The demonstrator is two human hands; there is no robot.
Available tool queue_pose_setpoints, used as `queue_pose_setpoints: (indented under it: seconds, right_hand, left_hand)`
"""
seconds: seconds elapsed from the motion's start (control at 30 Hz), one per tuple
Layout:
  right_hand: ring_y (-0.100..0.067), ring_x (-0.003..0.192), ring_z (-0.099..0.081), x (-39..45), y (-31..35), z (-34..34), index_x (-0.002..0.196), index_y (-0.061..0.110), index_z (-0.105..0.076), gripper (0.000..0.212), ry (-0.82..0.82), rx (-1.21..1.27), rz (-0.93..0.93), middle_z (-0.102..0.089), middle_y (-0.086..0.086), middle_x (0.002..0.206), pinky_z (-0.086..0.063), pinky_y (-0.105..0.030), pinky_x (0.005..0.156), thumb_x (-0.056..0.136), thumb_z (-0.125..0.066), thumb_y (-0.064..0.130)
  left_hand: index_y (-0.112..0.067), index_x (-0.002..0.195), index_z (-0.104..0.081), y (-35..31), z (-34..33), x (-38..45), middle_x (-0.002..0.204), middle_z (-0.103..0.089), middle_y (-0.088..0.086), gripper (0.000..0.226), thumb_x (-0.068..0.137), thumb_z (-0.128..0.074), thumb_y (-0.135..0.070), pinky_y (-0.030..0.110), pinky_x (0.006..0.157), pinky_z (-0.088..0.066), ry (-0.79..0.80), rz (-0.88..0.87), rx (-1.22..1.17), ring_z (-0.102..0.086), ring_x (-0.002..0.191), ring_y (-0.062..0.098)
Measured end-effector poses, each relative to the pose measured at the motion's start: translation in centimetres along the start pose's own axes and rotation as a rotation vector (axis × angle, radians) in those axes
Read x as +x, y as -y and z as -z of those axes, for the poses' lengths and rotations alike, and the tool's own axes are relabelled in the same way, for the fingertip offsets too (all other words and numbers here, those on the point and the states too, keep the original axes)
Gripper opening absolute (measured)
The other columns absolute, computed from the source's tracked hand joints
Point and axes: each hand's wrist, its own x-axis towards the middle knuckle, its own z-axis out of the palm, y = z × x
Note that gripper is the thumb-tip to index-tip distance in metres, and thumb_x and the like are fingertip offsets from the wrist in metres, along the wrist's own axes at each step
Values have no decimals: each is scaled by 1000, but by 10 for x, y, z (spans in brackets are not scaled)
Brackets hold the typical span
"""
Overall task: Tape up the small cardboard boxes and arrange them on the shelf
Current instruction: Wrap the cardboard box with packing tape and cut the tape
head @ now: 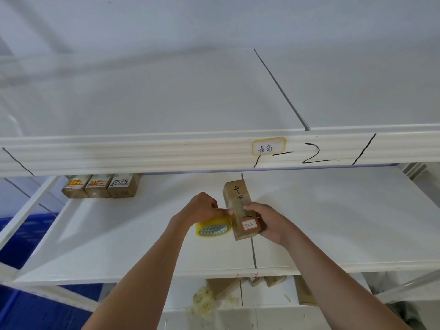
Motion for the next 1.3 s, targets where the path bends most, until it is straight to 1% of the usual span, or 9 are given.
queue_pose_setpoints:
  seconds: [0.07, 0.2, 0.4, 0.5, 0.63, 0.83, 0.97, 1.07, 1.3]
  right_hand:
    - [-25, 107, -70, 1, 2, -6, 127, 17, -65, 39, -5, -164, 5, -72, -14, 121, -57, -45, 96, 91, -74, 32]
    - [-21, 101, -73, 8, 0, -11, 118, 20, -66, 53, -175, -308, 17, -76, -3, 109, -61, -39, 85, 72, -91, 29]
    - [-17, 88, -73, 12, 2, -8, 102, 24, -72, 32, -277, -374, 51, -77, -1, 95, -58, -30, 67, 71, -81, 25]
    - [-18, 86, -75, 11, 3, -2, 102, 21, -73, 30, -264, -427, 30, -78, -1, 91, -60, -30, 68, 73, -80, 24]
    - [-21, 86, -76, 6, 6, 4, 104, 15, -73, 29, -252, -411, 34, -79, -6, 92, -62, -32, 70, 77, -79, 23]
    - [-25, 91, -75, 0, 8, 7, 108, 10, -72, 30, -234, -374, 21, -77, -11, 99, -60, -32, 69, 79, -79, 19]
    - [-27, 93, -75, 0, 7, 5, 108, 8, -72, 29, -205, -330, 23, -77, -13, 101, -62, -37, 78, 81, -77, 18]
    - [-28, 95, -75, -2, 9, 5, 107, 8, -72, 26, -186, -326, 29, -77, -14, 102, -61, -35, 76, 83, -75, 17]
    - [-29, 100, -74, 0, 0, 8, 113, 7, -70, 31, -161, -245, 31, -76, -14, 107, -62, -38, 83, 84, -74, 15]
  left_hand:
    - [-24, 60, -65, -5, -1, 0, 66, -63, -6, 47, 68, -76, -69, 22, 54, -43, -32, -25, 51, -60, 62, 10]
    - [-26, 60, -65, -10, -3, 0, 70, -64, -4, 42, 64, -79, -65, 26, 58, -46, -40, -42, 100, -61, 66, 12]
    - [-21, 71, -71, -2, -5, -6, 69, -63, -6, 39, 81, -71, -59, 24, 62, -45, 38, -70, -88, -59, 65, 11]
    - [-25, 64, -70, 6, -1, -12, 57, -58, -13, 36, 83, -72, -55, 23, 60, -42, 122, -96, -139, -57, 63, 10]
    - [-18, 65, -67, 10, 4, -15, 62, -52, -3, 46, 78, -75, -61, 26, 63, -37, 163, -98, -205, -49, 63, 13]
    - [-23, 52, -48, 12, 10, -12, 56, -37, -5, 54, 64, -77, -66, 29, 58, -28, 161, -123, -197, -37, 58, 13]
    - [-20, 58, -60, 19, 11, -5, 55, -48, -5, 51, 65, -80, -66, 30, 59, -36, 107, -86, -97, -46, 57, 14]
    - [-20, 58, -63, 24, 5, -2, 60, -56, -4, 50, 70, -77, -67, 26, 58, -42, 65, -35, -34, -54, 58, 13]
    - [-19, 56, -56, 31, -4, -5, 58, -50, -3, 61, 66, -73, -76, 27, 56, -38, 35, -29, -62, -48, 55, 14]
